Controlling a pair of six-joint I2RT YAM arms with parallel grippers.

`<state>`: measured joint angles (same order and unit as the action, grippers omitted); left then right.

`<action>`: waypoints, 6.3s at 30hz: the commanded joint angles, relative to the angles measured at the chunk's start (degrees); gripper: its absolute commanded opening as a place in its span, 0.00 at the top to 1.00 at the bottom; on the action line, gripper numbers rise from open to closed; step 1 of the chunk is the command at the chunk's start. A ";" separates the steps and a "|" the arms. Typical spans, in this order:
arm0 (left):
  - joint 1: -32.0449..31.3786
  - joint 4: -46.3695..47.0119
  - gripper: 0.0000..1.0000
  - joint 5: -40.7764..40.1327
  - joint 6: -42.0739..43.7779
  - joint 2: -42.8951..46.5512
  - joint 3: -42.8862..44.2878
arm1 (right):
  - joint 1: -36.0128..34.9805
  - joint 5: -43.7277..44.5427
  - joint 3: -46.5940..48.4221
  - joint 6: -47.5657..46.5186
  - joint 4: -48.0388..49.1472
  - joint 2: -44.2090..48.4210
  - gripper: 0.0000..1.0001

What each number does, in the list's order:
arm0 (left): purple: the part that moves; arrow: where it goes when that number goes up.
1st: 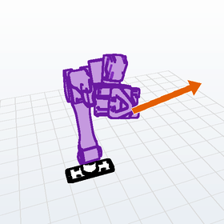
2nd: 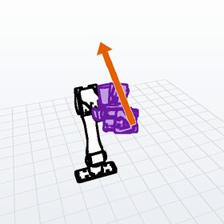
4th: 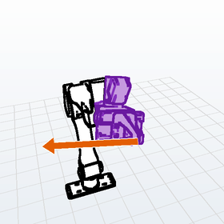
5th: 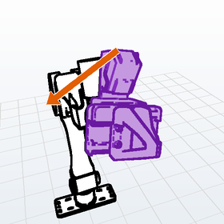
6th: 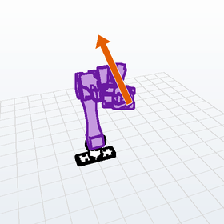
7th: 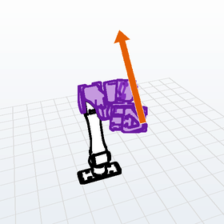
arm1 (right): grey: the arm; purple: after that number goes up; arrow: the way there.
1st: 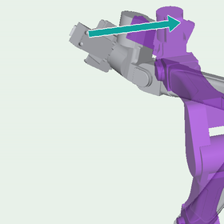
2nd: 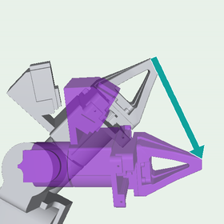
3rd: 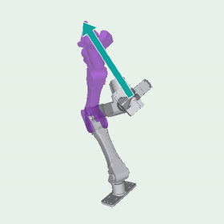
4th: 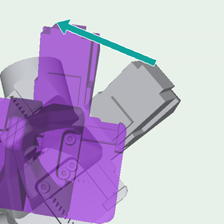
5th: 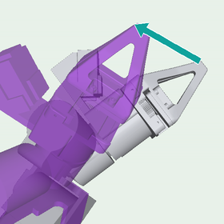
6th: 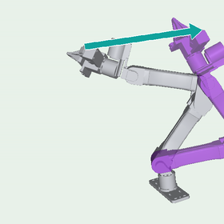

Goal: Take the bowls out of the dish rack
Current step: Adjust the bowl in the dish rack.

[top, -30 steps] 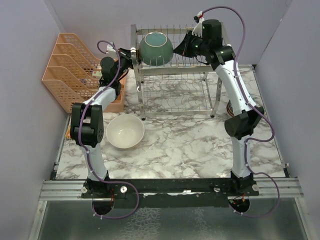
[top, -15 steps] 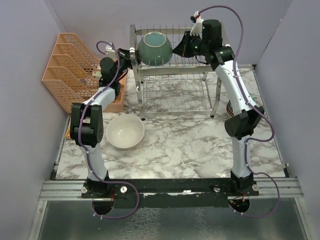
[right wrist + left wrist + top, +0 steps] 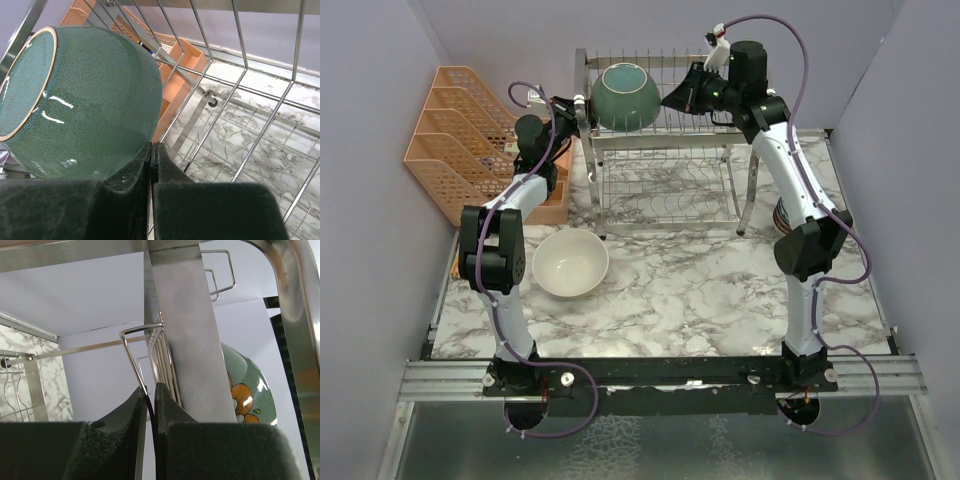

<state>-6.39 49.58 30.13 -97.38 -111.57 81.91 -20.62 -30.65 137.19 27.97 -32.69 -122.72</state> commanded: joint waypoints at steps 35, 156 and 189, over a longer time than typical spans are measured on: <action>-4.23 16.99 0.94 2.78 2.45 9.42 3.72 | -15.59 0.03 3.23 -7.54 -17.85 -1.90 0.99; -5.87 12.87 0.94 3.69 2.21 7.12 0.84 | -12.86 -33.52 -10.98 62.56 66.38 -6.07 0.79; -5.96 13.24 0.95 3.18 2.15 7.95 -1.57 | -13.83 -32.75 -4.70 30.30 24.22 -2.92 0.84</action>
<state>-5.06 50.96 27.55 -99.13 -107.66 78.83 -22.81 -31.29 130.69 54.02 -20.69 -119.79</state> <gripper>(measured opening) 0.104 0.350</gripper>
